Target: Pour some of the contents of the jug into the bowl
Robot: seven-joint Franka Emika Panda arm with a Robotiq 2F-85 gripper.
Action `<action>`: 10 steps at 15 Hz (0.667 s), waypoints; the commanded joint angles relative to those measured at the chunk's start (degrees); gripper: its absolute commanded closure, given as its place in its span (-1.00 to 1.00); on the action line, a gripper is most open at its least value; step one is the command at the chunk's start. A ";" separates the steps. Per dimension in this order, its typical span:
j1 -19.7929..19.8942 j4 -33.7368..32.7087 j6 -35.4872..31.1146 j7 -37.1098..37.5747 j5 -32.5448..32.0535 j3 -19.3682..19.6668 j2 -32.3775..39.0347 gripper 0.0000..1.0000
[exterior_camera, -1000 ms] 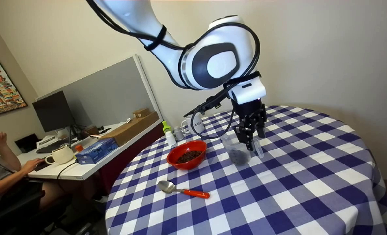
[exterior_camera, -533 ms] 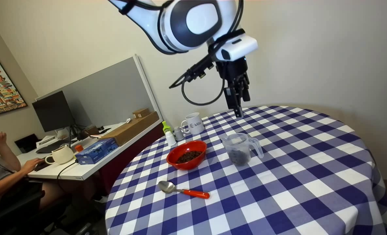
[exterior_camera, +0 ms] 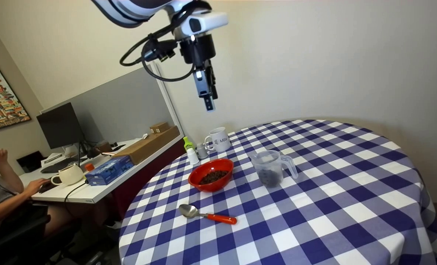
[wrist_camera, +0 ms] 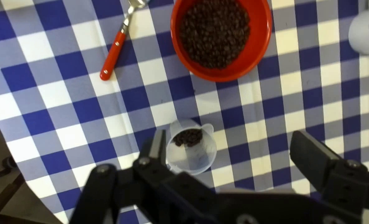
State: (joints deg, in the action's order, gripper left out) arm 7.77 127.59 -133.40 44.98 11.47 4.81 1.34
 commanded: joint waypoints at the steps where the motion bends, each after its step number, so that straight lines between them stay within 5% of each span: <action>1: -2.85 6.91 5.08 -5.01 -2.06 -1.51 -8.47 -1.00; 10: -5.07 3.59 18.72 -20.13 -10.59 -5.05 -13.12 -1.00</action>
State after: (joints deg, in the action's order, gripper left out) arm 2.73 133.08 -118.24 31.31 3.53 -0.13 -10.79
